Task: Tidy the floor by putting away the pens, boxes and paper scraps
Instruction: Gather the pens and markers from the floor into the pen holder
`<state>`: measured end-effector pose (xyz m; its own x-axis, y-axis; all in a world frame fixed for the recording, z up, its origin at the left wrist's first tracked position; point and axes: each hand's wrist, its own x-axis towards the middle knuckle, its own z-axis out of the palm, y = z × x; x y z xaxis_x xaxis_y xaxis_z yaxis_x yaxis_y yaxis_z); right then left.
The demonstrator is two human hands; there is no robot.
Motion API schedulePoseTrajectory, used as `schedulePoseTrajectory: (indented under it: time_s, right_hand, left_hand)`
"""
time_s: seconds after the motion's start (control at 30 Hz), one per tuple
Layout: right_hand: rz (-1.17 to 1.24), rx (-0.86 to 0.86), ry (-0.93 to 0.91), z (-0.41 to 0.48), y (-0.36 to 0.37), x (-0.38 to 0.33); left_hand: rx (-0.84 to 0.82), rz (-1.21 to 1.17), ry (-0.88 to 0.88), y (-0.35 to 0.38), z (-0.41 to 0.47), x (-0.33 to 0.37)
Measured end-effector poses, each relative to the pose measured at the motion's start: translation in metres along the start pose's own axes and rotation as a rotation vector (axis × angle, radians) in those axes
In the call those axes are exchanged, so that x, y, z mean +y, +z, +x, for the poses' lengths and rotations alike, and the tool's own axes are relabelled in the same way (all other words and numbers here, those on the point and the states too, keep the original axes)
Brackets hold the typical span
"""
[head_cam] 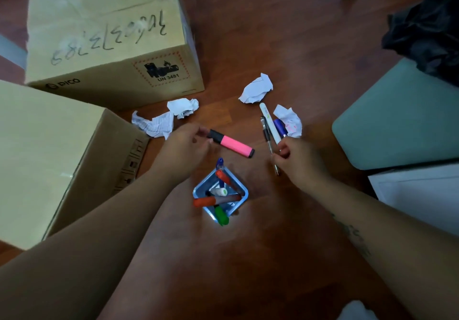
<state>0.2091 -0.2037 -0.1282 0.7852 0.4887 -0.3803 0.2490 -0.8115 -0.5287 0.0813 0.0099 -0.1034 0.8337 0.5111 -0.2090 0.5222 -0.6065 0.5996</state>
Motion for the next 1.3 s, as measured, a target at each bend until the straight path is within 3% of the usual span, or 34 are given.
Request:
schedulePoseTrajectory:
  time_s: [0.13, 0.37, 0.53, 0.67, 0.87, 1.07, 1.3]
  right_hand:
    - [-0.102, -0.002, 0.004, 0.001, 0.014, -0.004]
    - [-0.180, 0.023, 0.082, -0.001, 0.033, -0.007]
    - [-0.034, -0.046, 0.095, -0.008, 0.019, -0.004]
    - [0.292, -0.098, 0.009, -0.017, -0.008, -0.012]
    - [0.640, -0.223, -0.217, -0.031, -0.050, -0.049]
    - [0.387, -0.392, -0.353, -0.039, -0.043, -0.071]
    - [0.074, -0.435, -0.443, -0.043, -0.022, -0.068]
  left_hand:
    - [-0.186, 0.415, 0.303, 0.024, 0.033, -0.021]
    - [-0.217, 0.551, 0.484, 0.038, 0.044, -0.025]
    - [-0.231, 0.453, 0.338, 0.029, 0.033, -0.029]
    - [-0.097, 0.176, 0.092, -0.001, 0.013, -0.025]
    - [0.061, -0.251, -0.091, -0.060, -0.027, 0.008]
    - [0.027, -0.516, -0.155, -0.086, -0.065, 0.035]
    - [-0.132, -0.474, -0.144, -0.074, -0.082, 0.032]
